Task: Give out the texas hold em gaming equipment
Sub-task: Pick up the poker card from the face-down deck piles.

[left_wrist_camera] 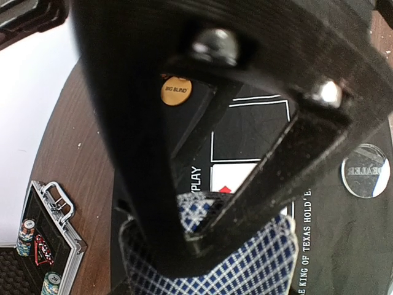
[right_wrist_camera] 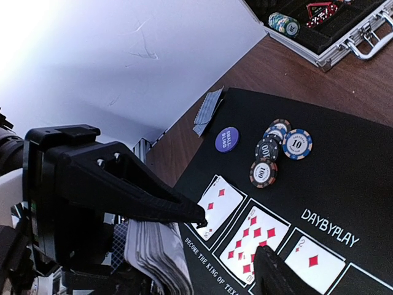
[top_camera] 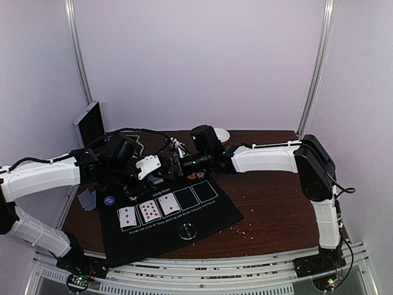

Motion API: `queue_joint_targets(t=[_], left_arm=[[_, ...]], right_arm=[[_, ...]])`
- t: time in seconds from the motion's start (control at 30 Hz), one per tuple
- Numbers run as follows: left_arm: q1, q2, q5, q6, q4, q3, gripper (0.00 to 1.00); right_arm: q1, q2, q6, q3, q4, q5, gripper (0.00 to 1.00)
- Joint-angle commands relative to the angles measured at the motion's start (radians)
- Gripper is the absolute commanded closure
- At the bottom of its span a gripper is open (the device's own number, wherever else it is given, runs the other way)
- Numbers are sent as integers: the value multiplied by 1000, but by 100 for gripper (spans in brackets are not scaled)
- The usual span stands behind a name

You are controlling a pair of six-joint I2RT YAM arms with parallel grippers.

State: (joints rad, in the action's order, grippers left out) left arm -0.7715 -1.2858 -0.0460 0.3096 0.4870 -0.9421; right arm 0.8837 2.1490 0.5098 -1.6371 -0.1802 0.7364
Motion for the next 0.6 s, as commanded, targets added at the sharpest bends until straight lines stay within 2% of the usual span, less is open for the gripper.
queue_joint_targets(t=[0.0,0.17,0.57], left_arm=[[1,-3,-13,3,-46,-10,55],[1,-8,-14,4,-46,-11,55],[1,-14,-15,5,-46,-11,55]], right_arm=[[-3,-21,-69,-18,110,-73,45],[-7,-51,-102,-16,161,-102,55],[-8,-90,-146,-24,223,-145,69]])
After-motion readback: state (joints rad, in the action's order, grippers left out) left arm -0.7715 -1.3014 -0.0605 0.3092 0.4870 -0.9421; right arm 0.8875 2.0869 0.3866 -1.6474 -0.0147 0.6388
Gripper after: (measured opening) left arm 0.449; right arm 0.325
